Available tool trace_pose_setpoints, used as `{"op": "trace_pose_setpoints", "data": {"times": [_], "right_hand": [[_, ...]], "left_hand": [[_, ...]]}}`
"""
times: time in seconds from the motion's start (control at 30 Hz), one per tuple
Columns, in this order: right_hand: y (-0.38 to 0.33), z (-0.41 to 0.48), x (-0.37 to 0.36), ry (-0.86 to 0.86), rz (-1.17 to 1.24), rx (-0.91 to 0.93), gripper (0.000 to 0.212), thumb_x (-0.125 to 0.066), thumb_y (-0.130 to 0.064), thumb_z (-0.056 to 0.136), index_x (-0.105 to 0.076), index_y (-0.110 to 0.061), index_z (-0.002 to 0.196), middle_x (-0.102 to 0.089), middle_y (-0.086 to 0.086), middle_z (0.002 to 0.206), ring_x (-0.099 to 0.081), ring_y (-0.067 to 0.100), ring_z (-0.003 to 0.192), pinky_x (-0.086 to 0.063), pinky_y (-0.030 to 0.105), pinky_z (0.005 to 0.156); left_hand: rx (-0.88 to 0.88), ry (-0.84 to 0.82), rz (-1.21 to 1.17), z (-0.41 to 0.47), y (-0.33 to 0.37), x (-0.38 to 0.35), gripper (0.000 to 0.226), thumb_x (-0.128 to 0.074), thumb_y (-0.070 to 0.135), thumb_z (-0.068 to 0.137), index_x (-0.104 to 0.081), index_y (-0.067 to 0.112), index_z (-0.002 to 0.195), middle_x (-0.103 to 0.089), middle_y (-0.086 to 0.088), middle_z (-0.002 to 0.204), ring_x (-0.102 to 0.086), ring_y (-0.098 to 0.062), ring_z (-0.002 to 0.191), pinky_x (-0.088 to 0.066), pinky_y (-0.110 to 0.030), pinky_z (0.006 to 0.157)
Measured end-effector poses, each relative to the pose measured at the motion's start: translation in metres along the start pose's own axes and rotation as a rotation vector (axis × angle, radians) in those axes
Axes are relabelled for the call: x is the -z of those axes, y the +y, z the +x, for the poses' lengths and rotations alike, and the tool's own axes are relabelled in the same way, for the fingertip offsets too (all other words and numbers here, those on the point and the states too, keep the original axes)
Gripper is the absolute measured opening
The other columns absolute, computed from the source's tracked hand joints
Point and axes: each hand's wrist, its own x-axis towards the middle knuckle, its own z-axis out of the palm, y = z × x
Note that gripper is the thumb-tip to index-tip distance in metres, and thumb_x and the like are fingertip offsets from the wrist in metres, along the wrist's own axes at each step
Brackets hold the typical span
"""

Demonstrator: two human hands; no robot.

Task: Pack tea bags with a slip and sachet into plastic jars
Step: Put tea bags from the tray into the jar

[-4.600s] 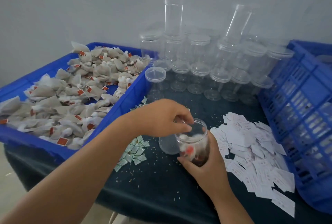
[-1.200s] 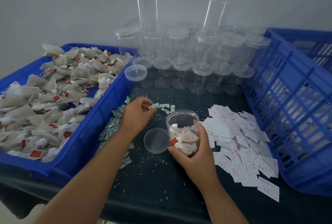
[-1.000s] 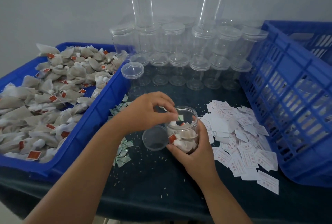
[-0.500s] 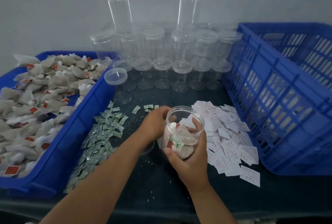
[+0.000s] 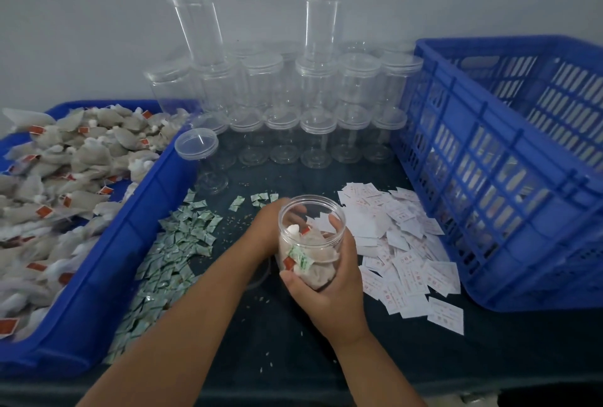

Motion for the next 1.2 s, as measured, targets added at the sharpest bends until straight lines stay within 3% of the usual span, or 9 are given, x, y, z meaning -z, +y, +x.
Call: {"op": "trace_pose_setpoints", "data": {"times": [0.1,0.17,0.37,0.5,0.6,0.7,0.87,1.07,1.2], "right_hand": [[0.001,0.0,0.0,-0.005,-0.003,0.005,0.091,-0.093,-0.037,0.074,-0.043,-0.061,0.146,-0.062,-0.022,0.145,-0.061,0.008,0.137,-0.049,0.017,0.107],[0.002,0.0,0.0,-0.004,-0.005,-0.001,0.092,-0.093,-0.037,0.074,-0.043,-0.061,0.147,-0.062,-0.022,0.145,-0.06,0.009,0.138,-0.05,0.02,0.108],[0.002,0.001,-0.002,-0.013,-0.007,-0.035,0.089,-0.094,-0.041,0.072,-0.046,-0.06,0.144,-0.065,-0.019,0.143,-0.064,0.01,0.134,-0.054,0.025,0.106],[0.003,0.002,-0.005,-0.034,-0.005,-0.051,0.088,-0.096,-0.041,0.073,-0.049,-0.049,0.146,-0.069,-0.011,0.139,-0.067,0.015,0.13,-0.058,0.039,0.105],[0.003,0.001,-0.006,-0.042,-0.017,-0.061,0.091,-0.096,-0.043,0.073,-0.045,-0.052,0.148,-0.068,-0.011,0.14,-0.067,0.018,0.13,-0.058,0.041,0.105],[0.001,0.0,-0.006,-0.049,-0.049,-0.046,0.092,-0.095,-0.045,0.074,-0.043,-0.056,0.148,-0.065,-0.016,0.142,-0.065,0.014,0.132,-0.057,0.027,0.103],[0.003,0.002,-0.005,-0.067,-0.022,-0.028,0.091,-0.097,-0.036,0.076,-0.047,-0.039,0.152,-0.067,-0.006,0.142,-0.066,0.023,0.132,-0.058,0.041,0.105],[0.001,0.0,-0.005,-0.055,0.02,-0.045,0.089,-0.096,-0.035,0.076,-0.046,-0.05,0.149,-0.066,-0.01,0.144,-0.064,0.019,0.135,-0.055,0.028,0.106],[0.003,0.0,-0.005,-0.076,0.029,-0.058,0.092,-0.096,-0.034,0.076,-0.046,-0.041,0.153,-0.066,-0.006,0.144,-0.064,0.022,0.135,-0.055,0.038,0.108]], "left_hand": [[-0.024,0.021,0.14,-0.004,0.006,0.01,0.019,-0.073,0.004,0.094,-0.075,0.0,0.112,-0.075,-0.011,0.104,-0.07,-0.022,0.095,-0.057,-0.039,0.092],[-0.021,0.115,0.171,-0.007,0.01,0.018,0.006,-0.078,0.017,0.093,-0.081,0.015,0.098,-0.079,-0.001,0.089,-0.074,-0.016,0.084,-0.058,-0.037,0.08],[-0.108,0.26,-0.034,-0.031,0.034,0.06,0.039,-0.081,0.028,0.091,-0.066,0.038,0.126,-0.08,0.013,0.097,-0.075,-0.005,0.088,-0.055,-0.028,0.081],[-0.216,-0.011,-0.199,-0.056,0.053,0.086,0.029,-0.079,0.032,0.087,-0.076,0.04,0.115,-0.077,0.009,0.091,-0.065,0.001,0.072,-0.048,-0.021,0.071],[-0.226,-0.192,0.08,-0.065,0.066,0.083,0.015,-0.084,0.031,0.087,-0.08,0.034,0.101,-0.078,0.008,0.085,-0.07,-0.001,0.079,-0.052,-0.014,0.073],[-0.27,-0.109,0.36,-0.064,0.074,0.071,0.014,-0.086,0.032,0.085,-0.076,0.038,0.093,-0.077,0.015,0.083,-0.071,0.0,0.081,-0.048,-0.015,0.079],[-0.322,0.05,0.727,-0.058,0.078,0.062,0.042,-0.091,0.045,0.073,-0.06,0.046,0.1,-0.058,0.019,0.099,-0.053,-0.007,0.1,-0.041,-0.029,0.084],[-0.139,0.335,0.338,-0.053,0.048,0.077,0.034,-0.063,0.067,0.089,-0.063,0.041,0.111,-0.066,0.02,0.104,-0.063,0.0,0.091,-0.055,-0.028,0.083],[0.218,0.102,0.851,-0.063,-0.015,0.081,0.058,-0.066,0.072,0.087,-0.062,0.03,0.127,-0.067,0.005,0.124,-0.063,-0.015,0.105,-0.055,-0.038,0.092]]}}
